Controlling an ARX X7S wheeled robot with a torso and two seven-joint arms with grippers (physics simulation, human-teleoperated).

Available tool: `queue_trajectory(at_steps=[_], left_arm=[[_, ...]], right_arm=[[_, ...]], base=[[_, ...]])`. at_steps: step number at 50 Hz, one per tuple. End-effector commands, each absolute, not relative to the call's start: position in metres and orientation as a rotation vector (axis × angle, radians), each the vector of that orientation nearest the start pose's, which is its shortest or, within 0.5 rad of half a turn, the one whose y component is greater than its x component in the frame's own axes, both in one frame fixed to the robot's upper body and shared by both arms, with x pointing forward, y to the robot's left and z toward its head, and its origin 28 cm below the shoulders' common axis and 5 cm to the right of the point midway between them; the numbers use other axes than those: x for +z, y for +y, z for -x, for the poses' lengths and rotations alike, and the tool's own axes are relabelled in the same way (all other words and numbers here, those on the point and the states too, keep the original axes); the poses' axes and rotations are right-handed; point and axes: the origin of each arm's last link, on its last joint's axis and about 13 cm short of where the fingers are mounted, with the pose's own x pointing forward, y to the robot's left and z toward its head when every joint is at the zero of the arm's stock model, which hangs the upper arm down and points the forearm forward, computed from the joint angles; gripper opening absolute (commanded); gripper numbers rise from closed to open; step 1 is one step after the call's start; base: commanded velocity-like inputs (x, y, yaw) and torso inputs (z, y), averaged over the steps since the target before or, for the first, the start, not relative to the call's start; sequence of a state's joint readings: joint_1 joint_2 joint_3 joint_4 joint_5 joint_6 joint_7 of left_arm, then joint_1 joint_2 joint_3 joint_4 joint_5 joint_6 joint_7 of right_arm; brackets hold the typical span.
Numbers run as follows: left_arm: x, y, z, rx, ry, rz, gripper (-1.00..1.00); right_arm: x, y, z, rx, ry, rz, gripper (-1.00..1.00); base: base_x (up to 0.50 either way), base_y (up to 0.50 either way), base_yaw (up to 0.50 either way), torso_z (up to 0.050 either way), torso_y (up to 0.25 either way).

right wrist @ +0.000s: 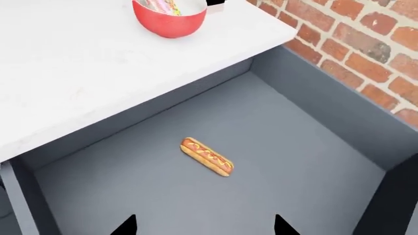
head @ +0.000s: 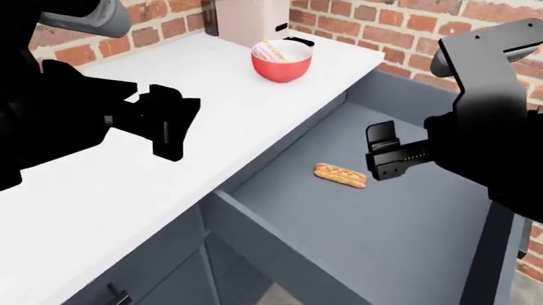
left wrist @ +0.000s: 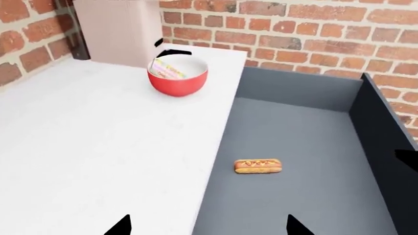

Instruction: Place the bar in the bowl and close the drawer.

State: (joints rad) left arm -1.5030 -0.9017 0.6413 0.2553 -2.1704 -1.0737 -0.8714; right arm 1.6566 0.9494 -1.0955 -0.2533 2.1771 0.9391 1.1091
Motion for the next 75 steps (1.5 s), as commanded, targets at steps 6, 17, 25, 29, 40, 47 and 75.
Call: queue_trajectory(at_steps=[6, 17, 25, 29, 40, 47, 75], left_arm=[[0.3485, 0.2540, -0.2119, -0.442, 0.299, -0.057, 1.00], [0.3470, 0.2544, -0.2136, -0.444, 0.303, -0.058, 1.00], [0.3472, 0.2539, -0.2137, -0.443, 0.303, -0.060, 1.00], [0.3474, 0.2542, -0.2134, -0.443, 0.302, -0.060, 1.00], [0.3487, 0.2541, -0.2114, -0.444, 0.300, -0.059, 1.00], [0.3481, 0.2547, -0.2118, -0.445, 0.302, -0.058, 1.00], [0.3488, 0.2552, -0.2100, -0.445, 0.302, -0.061, 1.00]], right_arm=[[0.3216, -0.1371, -0.2233, 0.109, 0.472, 0.218, 1.00], [0.3192, -0.1372, -0.2248, 0.114, 0.479, 0.217, 1.00], [0.3196, -0.1376, -0.2240, 0.118, 0.478, 0.214, 1.00], [0.3202, -0.1374, -0.2232, 0.119, 0.478, 0.214, 1.00], [0.3231, -0.1373, -0.2200, 0.121, 0.471, 0.214, 1.00], [0.3226, -0.1369, -0.2205, 0.122, 0.471, 0.215, 1.00], [0.3235, -0.1361, -0.2196, 0.107, 0.470, 0.213, 1.00]], base=[[0.00, 0.00, -0.50, 0.000, 0.000], [0.00, 0.00, -0.50, 0.000, 0.000], [0.00, 0.00, -0.50, 0.000, 0.000], [0.00, 0.00, -0.50, 0.000, 0.000], [0.00, 0.00, -0.50, 0.000, 0.000], [0.00, 0.00, -0.50, 0.000, 0.000], [-0.03, -0.01, -0.46, 0.000, 0.000]])
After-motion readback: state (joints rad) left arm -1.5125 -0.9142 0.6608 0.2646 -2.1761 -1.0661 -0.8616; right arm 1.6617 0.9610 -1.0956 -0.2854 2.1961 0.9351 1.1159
